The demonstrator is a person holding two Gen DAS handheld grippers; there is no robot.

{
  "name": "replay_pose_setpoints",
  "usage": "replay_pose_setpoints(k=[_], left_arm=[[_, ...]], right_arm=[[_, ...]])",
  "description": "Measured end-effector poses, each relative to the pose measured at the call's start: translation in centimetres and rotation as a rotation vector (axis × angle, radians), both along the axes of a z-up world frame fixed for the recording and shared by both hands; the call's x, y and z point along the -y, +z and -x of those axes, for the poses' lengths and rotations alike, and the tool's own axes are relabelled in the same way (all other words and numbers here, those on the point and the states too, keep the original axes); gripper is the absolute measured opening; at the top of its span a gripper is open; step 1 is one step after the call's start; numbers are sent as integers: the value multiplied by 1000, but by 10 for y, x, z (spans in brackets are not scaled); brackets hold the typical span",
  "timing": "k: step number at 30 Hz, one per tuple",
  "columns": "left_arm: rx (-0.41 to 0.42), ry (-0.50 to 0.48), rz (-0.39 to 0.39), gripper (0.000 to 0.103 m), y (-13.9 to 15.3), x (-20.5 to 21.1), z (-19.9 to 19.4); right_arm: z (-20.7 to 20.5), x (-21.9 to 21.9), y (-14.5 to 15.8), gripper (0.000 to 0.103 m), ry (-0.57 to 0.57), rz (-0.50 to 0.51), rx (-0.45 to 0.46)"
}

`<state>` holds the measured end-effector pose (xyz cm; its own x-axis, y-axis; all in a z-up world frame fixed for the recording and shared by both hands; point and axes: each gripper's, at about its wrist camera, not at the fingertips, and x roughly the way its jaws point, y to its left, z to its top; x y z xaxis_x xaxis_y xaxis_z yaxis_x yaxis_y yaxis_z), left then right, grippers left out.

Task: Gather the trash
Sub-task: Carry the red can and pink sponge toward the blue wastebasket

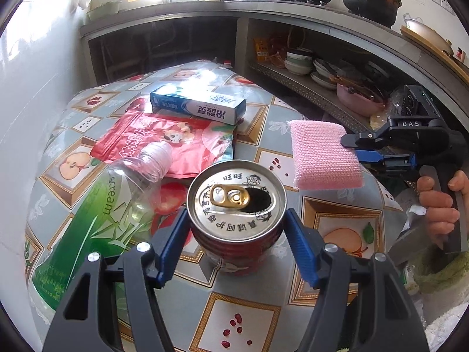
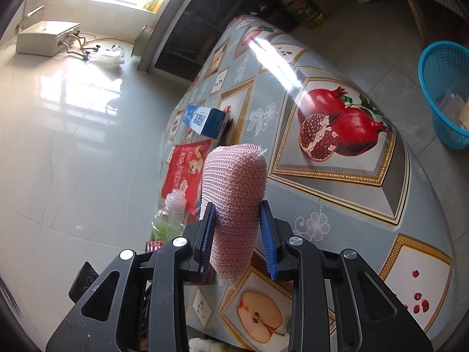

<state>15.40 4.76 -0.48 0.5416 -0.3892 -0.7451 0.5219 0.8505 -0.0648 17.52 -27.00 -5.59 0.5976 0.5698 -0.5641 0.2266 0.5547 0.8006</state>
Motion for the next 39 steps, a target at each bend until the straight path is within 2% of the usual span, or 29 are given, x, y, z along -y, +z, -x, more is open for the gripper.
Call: replay_pose_setpoints(k=[24, 39], left_arm=[[-4, 22, 13, 64, 17, 28, -26], [19, 37, -4, 64, 21, 31, -31]], right_arm=[[2, 4, 11, 28, -25, 37, 8], [4, 6, 14, 28, -34, 47, 7]])
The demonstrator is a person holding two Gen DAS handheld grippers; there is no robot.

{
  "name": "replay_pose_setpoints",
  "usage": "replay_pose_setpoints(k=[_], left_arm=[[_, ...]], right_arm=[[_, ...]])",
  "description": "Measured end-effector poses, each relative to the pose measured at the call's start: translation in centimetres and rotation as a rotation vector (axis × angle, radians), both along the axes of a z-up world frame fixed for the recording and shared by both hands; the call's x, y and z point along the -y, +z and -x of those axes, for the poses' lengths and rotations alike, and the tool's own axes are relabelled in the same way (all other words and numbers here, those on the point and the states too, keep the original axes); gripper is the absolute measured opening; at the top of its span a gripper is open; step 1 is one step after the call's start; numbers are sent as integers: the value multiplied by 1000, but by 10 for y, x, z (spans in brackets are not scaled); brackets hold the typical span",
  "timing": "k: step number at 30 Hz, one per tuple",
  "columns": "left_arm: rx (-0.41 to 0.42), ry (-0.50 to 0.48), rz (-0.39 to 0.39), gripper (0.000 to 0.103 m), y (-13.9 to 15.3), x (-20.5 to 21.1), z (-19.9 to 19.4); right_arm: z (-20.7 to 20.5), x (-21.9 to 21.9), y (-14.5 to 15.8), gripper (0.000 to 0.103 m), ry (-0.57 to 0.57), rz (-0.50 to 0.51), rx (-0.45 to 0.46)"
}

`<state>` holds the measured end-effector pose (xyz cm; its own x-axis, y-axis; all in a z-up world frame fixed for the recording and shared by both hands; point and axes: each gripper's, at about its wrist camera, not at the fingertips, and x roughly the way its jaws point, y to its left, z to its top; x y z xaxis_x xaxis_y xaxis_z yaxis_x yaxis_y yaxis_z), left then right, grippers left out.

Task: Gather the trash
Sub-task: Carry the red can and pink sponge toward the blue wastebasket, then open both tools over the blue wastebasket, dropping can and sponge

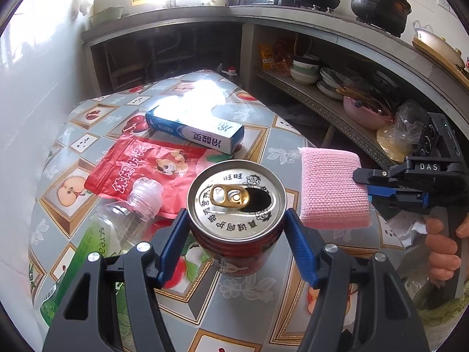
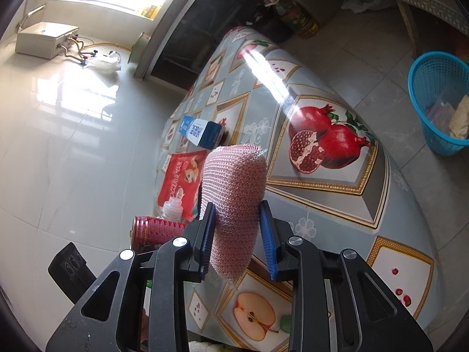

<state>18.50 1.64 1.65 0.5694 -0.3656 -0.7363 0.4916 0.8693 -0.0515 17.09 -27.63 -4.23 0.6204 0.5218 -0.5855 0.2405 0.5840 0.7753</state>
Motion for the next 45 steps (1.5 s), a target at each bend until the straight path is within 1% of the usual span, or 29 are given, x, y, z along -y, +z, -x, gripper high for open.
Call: replay_pose_setpoints(k=[10, 21, 24, 28, 32, 36, 41, 45], left_arm=[[21, 12, -15, 64, 2, 0, 0], [29, 14, 2, 64, 6, 1, -2], [28, 0, 28, 64, 13, 4, -5], [52, -40, 66, 64, 29, 15, -11], [69, -103, 98, 64, 47, 41, -20], [59, -193, 132, 64, 61, 79, -29], [3, -324, 146, 64, 69, 150, -41], [-66, -424, 121, 64, 59, 217, -51]], right_arm=[[1, 1, 0, 28, 0, -2, 1], [5, 7, 3, 28, -17, -9, 13], [10, 19, 7, 28, -48, -34, 29], [25, 44, 19, 28, -140, -23, 65], [53, 82, 31, 28, -277, 9, 93], [85, 120, 31, 28, -419, 29, 95], [114, 156, 11, 28, -563, 34, 56], [128, 182, -17, 28, -640, 15, 7]])
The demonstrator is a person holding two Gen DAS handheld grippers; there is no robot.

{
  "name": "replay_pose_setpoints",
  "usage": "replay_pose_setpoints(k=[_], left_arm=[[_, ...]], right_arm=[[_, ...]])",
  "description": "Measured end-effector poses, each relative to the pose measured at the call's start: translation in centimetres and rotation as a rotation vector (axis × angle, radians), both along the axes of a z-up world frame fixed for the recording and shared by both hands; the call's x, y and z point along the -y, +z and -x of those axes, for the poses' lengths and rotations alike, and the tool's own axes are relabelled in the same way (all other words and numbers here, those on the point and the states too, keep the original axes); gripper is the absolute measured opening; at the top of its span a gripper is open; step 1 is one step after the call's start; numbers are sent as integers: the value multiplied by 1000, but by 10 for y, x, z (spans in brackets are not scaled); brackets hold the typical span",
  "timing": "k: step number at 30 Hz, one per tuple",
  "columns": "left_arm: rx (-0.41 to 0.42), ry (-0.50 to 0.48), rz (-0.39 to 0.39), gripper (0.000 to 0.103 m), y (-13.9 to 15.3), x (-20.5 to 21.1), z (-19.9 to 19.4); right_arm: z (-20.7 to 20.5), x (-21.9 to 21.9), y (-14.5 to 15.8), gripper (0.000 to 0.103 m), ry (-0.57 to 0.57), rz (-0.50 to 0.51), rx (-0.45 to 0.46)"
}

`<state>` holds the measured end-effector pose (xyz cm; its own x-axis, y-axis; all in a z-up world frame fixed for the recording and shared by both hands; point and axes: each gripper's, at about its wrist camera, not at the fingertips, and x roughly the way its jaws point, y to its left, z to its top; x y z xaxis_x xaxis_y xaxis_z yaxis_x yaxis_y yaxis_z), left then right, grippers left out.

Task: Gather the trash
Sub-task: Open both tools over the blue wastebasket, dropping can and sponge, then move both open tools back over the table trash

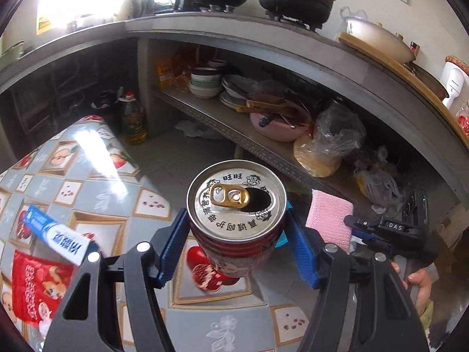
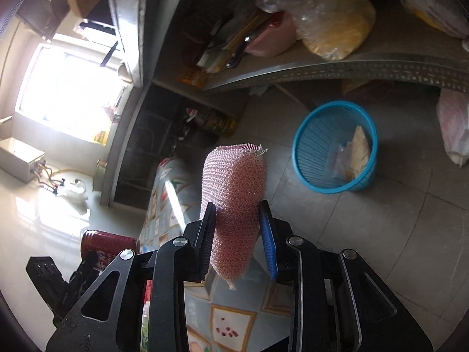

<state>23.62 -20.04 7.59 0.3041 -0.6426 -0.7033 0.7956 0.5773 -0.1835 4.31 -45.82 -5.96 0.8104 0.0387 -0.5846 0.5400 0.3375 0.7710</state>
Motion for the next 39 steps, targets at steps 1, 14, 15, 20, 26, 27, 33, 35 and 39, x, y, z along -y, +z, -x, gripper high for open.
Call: replay_pose_setpoints(k=[1, 14, 15, 20, 26, 27, 33, 35, 39], left_arm=[[-11, -22, -11, 64, -4, 14, -1], [-234, -124, -275, 64, -119, 203, -53], [-240, -126, -299, 64, -131, 217, -56], [-183, -75, -304, 81, -162, 260, -68], [-196, -54, -284, 82, -159, 254, -74], [-189, -62, -282, 82, -157, 251, -75], [-158, -67, -226, 82, -126, 218, -68], [-151, -63, -201, 82, -111, 201, -66], [-114, -56, -150, 82, -79, 158, -60]], right_arm=[[0, 5, -8, 28, -15, -10, -11], [-33, 75, -108, 28, -92, -73, -162], [-39, 80, -113, 29, -95, -74, -168], [-69, 109, -151, 52, -137, -38, -234], [-73, 112, -191, 55, -130, -20, -382], [-70, 109, -190, 55, -128, -5, -390], [-52, 90, -170, 55, -114, 76, -404], [-43, 80, -157, 55, -108, 118, -408], [-34, 60, -131, 55, -75, 195, -408]])
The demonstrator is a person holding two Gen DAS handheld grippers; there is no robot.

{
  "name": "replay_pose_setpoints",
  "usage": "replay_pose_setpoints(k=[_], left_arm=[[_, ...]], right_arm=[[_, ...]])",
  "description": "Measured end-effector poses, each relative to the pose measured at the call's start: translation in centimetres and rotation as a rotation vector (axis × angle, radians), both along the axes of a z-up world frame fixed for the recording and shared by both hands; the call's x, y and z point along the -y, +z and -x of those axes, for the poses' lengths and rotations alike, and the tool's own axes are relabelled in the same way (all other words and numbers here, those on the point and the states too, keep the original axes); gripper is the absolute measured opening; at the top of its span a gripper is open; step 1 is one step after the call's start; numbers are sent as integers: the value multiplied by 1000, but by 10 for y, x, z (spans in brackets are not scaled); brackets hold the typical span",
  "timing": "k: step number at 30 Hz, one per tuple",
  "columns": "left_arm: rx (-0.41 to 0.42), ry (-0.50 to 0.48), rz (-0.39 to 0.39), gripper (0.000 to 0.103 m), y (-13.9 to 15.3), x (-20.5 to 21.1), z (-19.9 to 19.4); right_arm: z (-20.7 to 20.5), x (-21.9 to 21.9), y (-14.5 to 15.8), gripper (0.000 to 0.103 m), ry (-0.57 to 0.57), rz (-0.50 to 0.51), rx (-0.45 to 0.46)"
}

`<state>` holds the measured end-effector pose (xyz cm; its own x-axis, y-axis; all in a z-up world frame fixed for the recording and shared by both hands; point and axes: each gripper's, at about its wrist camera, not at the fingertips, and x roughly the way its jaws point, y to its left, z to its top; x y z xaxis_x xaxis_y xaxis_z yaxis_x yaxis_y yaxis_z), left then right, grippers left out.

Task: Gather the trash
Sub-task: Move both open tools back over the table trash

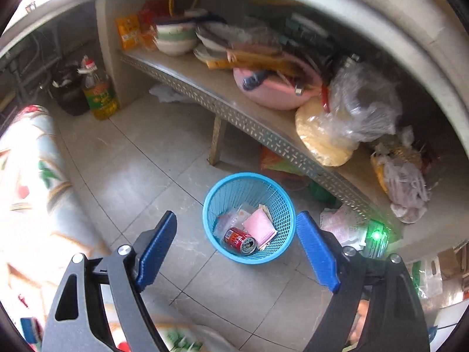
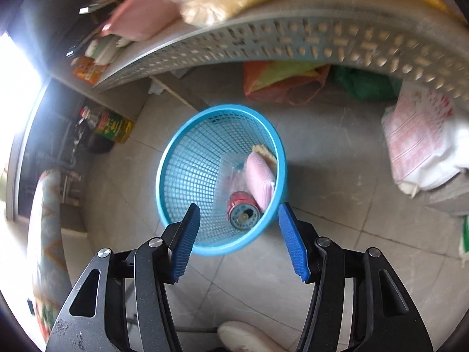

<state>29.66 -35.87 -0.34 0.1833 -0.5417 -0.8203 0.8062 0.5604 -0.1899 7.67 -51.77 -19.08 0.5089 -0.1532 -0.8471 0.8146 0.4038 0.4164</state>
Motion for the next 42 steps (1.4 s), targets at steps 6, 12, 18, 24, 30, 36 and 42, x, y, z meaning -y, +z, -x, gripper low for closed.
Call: replay_pose_setpoints(k=[6, 12, 18, 24, 30, 36, 42], left_arm=[[140, 39, 46, 86, 43, -91, 23], [281, 68, 33, 89, 55, -171, 57], [305, 161, 46, 90, 56, -252, 77], [359, 227, 44, 90, 54, -320, 98], [368, 308, 2, 91, 45, -375, 109], [356, 409, -7, 91, 35, -421, 118], [349, 487, 16, 91, 35, -446, 122]], right_arm=[[11, -41, 47, 67, 93, 97, 0], [9, -77, 101, 75, 198, 215, 1], [-2, -109, 152, 79, 301, 285, 42], [-22, -146, 190, 82, 429, 332, 93], [-53, -187, 210, 84, 613, 344, 135], [-101, -238, 220, 85, 831, 331, 143], [-156, -296, 226, 85, 1018, 348, 145]])
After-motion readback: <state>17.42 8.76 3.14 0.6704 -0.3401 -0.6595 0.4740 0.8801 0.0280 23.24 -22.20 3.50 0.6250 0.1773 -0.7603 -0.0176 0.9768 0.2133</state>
